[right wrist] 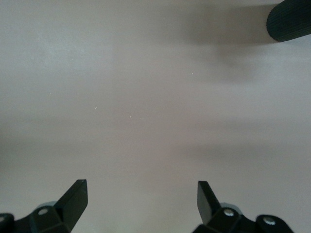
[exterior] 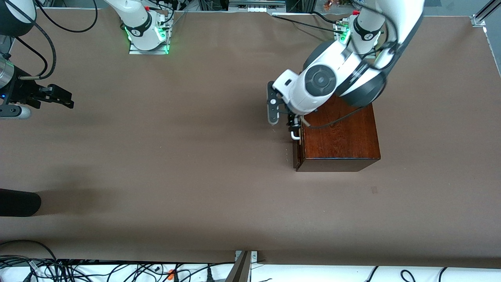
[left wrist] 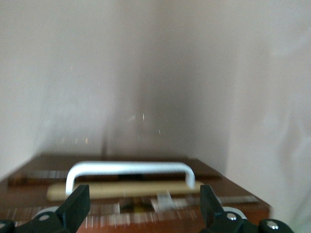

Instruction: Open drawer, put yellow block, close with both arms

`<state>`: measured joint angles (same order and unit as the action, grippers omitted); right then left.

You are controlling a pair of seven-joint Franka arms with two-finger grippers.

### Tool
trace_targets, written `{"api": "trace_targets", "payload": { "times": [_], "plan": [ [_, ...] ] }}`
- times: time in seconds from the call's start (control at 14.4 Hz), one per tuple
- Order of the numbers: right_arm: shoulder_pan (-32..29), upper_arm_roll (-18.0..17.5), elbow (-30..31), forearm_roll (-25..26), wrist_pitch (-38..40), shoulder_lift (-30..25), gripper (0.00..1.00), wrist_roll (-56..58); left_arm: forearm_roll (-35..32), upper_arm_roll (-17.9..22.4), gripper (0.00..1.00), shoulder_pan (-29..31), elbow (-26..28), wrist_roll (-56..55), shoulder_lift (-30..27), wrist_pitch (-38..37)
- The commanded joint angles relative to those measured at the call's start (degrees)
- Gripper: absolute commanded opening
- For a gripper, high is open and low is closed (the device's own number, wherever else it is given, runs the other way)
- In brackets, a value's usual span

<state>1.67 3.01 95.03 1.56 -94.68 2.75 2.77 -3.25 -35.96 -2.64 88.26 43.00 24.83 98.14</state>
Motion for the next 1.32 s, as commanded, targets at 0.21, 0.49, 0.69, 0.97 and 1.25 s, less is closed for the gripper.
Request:
{"api": "trace_targets", "payload": {
  "times": [0.21, 0.49, 0.69, 0.97, 1.25],
  "plan": [
    [-0.79, -0.98, -0.19, 0.11, -0.59, -0.02, 1.00, -0.48, 0.61, -0.16, 1.00, 7.29, -11.26, -11.96, -1.54, -15.68],
    [-0.88, -0.98, -0.19, 0.02, -0.59, -0.02, 1.00, -0.48, -2.02, 0.36, 1.00, 10.89, -12.50, -17.23, -4.87, -22.37],
    [-0.88, -0.98, -0.19, 0.02, -0.68, -0.02, 1.00, -0.48, -5.62, 1.07, 1.00, 11.78, -13.81, -18.31, -7.07, -23.52],
    [-0.88, -0.98, -0.28, 0.02, -0.68, -0.02, 1.00, -0.48, -4.23, 16.91, 1.00, 4.97, -14.44, -21.80, -11.03, -21.42],
    [-0.88, -0.98, -0.28, 0.02, -0.68, -0.11, 1.00, -0.48, 3.07, 27.60, 1.00, 0.27, -3.58, -36.90, -19.44, -9.50]
  ]
}}
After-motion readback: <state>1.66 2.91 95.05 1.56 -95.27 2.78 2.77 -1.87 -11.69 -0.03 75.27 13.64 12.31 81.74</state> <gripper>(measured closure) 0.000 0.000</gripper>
